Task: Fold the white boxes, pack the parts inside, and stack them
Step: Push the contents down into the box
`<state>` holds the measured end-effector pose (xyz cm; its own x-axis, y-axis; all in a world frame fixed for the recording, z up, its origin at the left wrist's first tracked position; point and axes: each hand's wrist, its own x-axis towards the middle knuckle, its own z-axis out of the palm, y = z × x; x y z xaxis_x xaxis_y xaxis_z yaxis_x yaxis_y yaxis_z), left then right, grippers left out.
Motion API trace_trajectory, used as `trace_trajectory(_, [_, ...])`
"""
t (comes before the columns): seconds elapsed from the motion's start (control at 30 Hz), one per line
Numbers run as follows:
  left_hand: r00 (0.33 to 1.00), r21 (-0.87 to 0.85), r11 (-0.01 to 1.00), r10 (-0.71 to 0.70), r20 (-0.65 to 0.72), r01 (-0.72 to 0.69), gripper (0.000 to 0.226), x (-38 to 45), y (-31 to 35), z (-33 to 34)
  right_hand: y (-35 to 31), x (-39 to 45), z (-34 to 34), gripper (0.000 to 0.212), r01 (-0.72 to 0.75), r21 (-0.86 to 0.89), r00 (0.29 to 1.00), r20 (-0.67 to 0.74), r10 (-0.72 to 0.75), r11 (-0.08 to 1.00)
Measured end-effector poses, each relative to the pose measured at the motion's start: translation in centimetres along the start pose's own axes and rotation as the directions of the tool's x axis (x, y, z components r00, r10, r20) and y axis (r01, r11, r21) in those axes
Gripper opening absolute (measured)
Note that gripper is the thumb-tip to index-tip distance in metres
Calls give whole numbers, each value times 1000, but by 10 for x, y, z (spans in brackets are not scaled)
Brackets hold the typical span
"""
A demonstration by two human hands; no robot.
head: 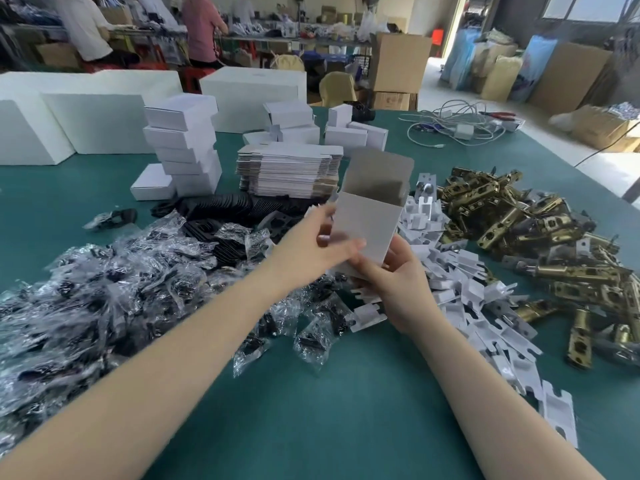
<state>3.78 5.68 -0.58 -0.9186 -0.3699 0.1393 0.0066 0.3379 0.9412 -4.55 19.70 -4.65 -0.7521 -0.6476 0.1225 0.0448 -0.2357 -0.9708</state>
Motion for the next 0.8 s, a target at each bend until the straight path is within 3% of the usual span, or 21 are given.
trace_trajectory(0.07, [999,-138,990,28,-20,-31,44,-3,-15,6,-2,0,-2,45,45,-94,999,2,-45,995])
trace_trajectory(0.13, [999,-299,954,25,-45,-37,47,-4,-25,8,-4,-1,-1,44,95,-237,995,-4,-99,967])
trace_trajectory(0.2, [995,-346,936,37,-88,-65,49,-4,-33,11,-6,-2,2,53,146,-431,986,-6,-164,890])
trace_trajectory(0.27, [992,-350,934,36,-125,-78,43,-3,-42,13,-7,-4,4,68,193,-607,965,-23,-260,771])
trace_trajectory(0.33, [988,-349,933,31,-152,-83,39,-1,-47,13,-8,-8,7,70,279,-784,891,-3,-453,555])
trace_trajectory(0.4, [987,-392,918,-2,-158,-61,38,2,-49,13,-12,-15,12,60,374,-824,788,41,-614,425])
trace_trajectory(0.47, [989,-429,902,-23,-146,-42,35,4,-51,12,-20,-21,17,56,424,-776,777,47,-628,467])
trace_trajectory(0.53, [991,-442,896,-17,-131,-43,34,5,-51,11,-29,-26,21,46,475,-755,843,244,-479,451])
trace_trajectory(0.57, [992,-444,895,-17,-125,-41,33,5,-51,10,-30,-28,22,38,504,-737,862,394,-318,451])
trace_trajectory(0.63, [992,-436,900,-27,-126,-31,35,6,-51,10,-26,-31,24,34,549,-722,794,607,5,421])
trace_trajectory(0.7, [991,-435,900,-38,-130,-22,41,8,-53,9,-17,-30,25,38,571,-761,751,636,178,306])
trace_trajectory(0.8, [991,-474,880,-48,-125,-17,37,9,-56,8,-11,-29,25,41,556,-799,773,598,213,229])
